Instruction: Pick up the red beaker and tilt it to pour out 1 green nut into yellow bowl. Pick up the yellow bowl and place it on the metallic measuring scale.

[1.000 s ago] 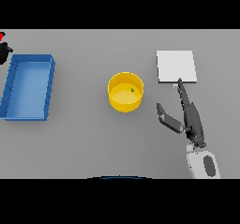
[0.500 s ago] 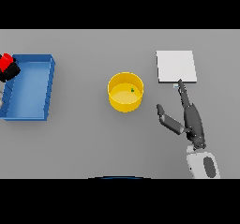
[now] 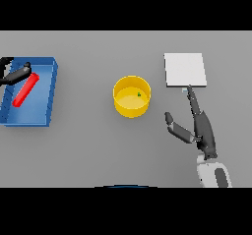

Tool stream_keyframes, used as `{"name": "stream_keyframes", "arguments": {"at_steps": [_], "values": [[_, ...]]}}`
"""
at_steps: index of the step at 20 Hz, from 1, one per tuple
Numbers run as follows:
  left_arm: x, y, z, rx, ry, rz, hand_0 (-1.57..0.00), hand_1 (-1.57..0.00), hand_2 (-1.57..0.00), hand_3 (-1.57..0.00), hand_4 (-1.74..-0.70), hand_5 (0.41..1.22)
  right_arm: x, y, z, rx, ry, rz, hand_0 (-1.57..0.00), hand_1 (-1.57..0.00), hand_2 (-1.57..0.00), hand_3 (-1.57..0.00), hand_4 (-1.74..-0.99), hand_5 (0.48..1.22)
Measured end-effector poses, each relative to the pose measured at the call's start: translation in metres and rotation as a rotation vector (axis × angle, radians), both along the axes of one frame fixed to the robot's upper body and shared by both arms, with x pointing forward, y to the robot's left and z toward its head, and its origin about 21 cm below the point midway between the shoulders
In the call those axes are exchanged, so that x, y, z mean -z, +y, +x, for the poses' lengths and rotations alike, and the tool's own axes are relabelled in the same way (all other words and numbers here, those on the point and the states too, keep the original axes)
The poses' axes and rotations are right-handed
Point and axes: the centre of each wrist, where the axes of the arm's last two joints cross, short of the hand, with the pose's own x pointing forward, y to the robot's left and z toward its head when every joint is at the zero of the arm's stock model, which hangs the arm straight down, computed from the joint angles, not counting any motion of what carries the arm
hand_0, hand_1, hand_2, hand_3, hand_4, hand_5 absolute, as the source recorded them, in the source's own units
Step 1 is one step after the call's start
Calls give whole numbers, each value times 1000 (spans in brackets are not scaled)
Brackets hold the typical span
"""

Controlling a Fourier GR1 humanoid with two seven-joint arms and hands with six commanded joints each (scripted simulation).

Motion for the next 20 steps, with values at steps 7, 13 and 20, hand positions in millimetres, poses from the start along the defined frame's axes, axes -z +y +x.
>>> {"name": "stream_keyframes", "arguments": {"at_steps": [7, 13, 20], "values": [[-8, 1, 5, 18, -104, -52, -40, -32, -33, -31, -781, 674, -7, 8, 5, 4, 17, -78, 1, 1, 1, 1, -1175, 677], [-3, -2, 6, 20, -112, -59, -10, -8, -8, -7, -790, 707, -29, 8, 37, -221, -25, -267, 1, 1, 1, 1, -1255, 700], [-3, -3, 8, 24, -100, -57, -1, -1, -1, -1, -793, 716, -62, 27, 75, -443, -72, -748, 1, 1, 1, 1, -1276, 666]]}}
